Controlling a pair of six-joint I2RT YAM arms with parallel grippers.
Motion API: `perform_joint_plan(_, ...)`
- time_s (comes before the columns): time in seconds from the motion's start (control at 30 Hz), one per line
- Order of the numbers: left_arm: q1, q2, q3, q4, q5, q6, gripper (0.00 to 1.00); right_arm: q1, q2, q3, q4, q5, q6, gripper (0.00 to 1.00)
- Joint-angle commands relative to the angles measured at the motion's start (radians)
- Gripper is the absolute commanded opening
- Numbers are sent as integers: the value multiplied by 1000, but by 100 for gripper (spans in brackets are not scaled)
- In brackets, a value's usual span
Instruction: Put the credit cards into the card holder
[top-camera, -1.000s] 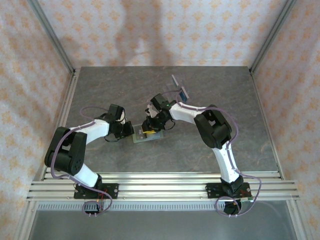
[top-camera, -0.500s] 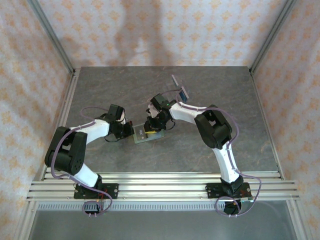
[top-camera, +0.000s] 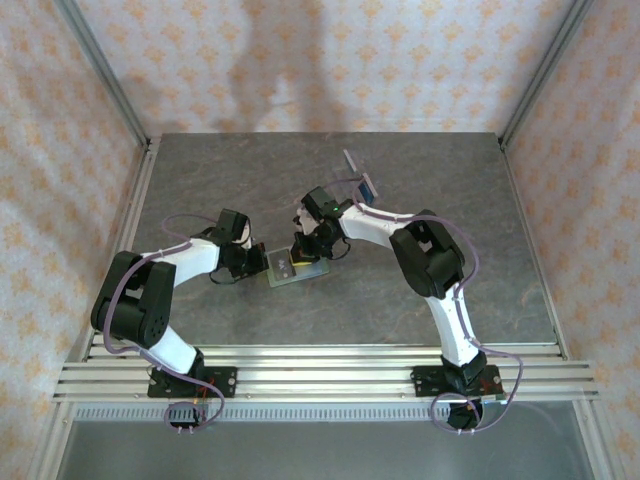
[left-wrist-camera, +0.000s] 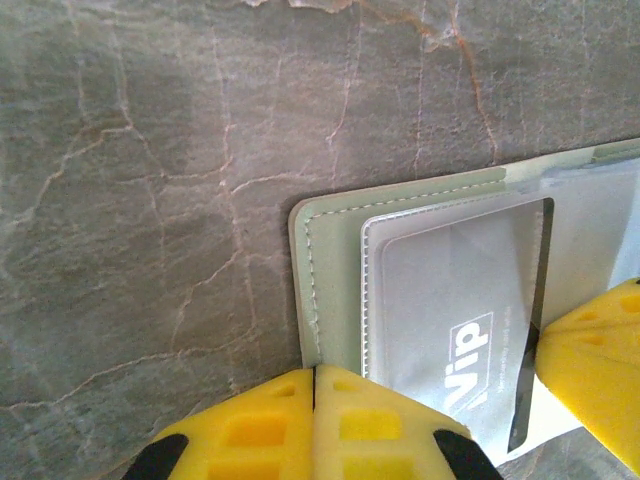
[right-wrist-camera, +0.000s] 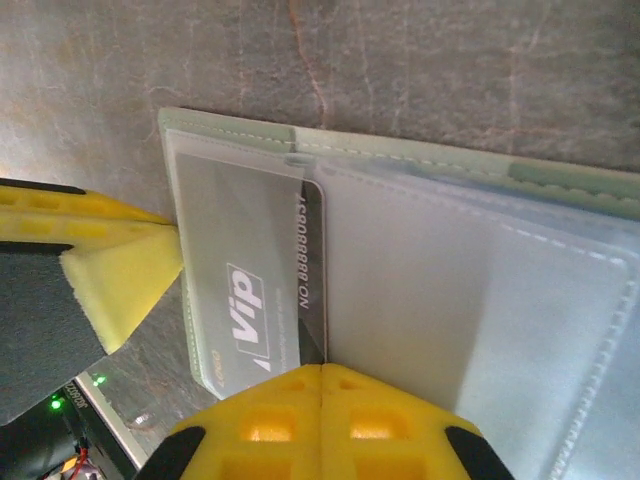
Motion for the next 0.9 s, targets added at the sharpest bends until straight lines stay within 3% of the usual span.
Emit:
perform_joint_plan(0.0,2,15,-25,23,16,9,0,13,1,5,40,-35,27,1)
perform_joint_plan(0.3,2,9,-29,32,19,6,0,42,5,-1,99,-67,68,3)
perform_joint_plan(0.73,1,-17,-1,-28,5,40,0,-34,-178,-108,5,140,-16,24)
perform_joint_plan(0.87,2,-32,26,-76,9,48,4,-55,-184,-133,-44,226,-38,31)
